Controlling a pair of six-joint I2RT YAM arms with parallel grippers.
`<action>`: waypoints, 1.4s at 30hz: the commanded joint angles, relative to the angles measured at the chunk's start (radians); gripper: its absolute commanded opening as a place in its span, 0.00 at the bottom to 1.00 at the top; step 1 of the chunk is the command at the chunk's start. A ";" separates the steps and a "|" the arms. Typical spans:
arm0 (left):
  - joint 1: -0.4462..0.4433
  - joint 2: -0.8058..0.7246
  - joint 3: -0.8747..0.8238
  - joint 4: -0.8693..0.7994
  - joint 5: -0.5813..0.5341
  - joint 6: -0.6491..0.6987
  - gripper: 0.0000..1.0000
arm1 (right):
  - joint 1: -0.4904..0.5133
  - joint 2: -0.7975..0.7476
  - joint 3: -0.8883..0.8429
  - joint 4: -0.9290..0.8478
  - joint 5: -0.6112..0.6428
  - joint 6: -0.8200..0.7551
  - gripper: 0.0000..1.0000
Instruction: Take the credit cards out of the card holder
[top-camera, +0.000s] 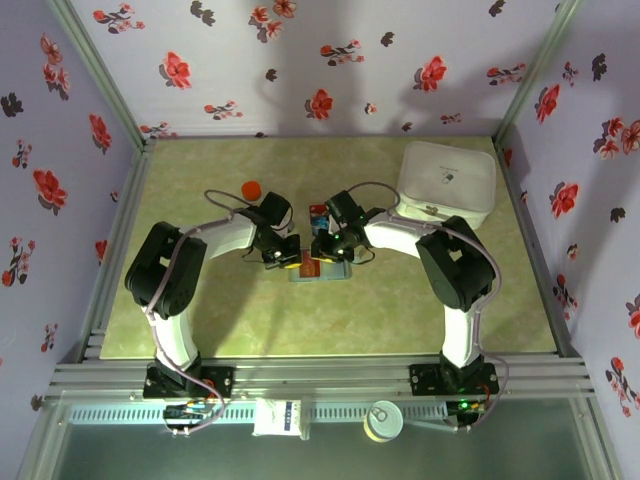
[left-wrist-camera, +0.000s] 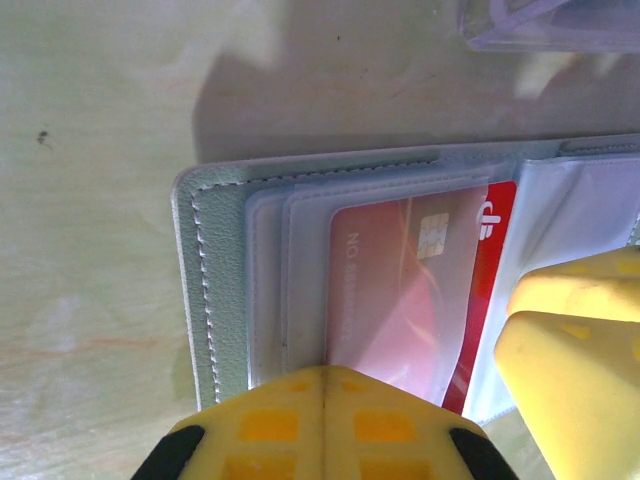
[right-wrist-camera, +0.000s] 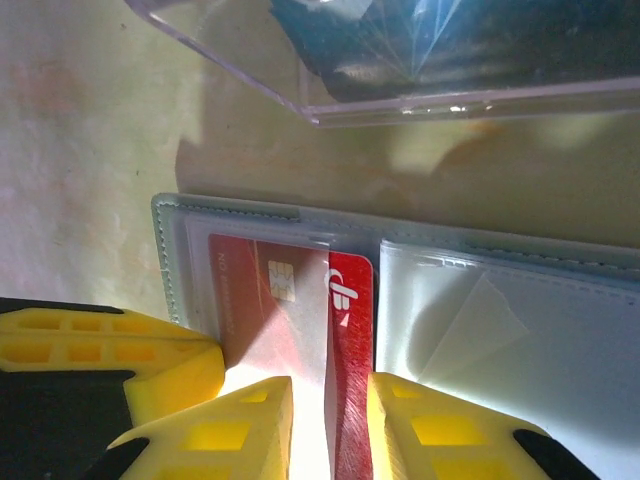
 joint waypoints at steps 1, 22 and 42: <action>-0.001 0.006 0.013 -0.057 -0.047 0.020 0.00 | -0.011 0.008 -0.013 0.042 -0.034 0.031 0.27; 0.000 0.021 0.005 -0.055 -0.039 0.018 0.00 | -0.025 0.027 -0.053 0.103 -0.095 0.062 0.26; 0.000 -0.037 0.017 -0.035 -0.019 0.002 0.04 | -0.025 -0.037 -0.067 0.070 -0.063 0.049 0.26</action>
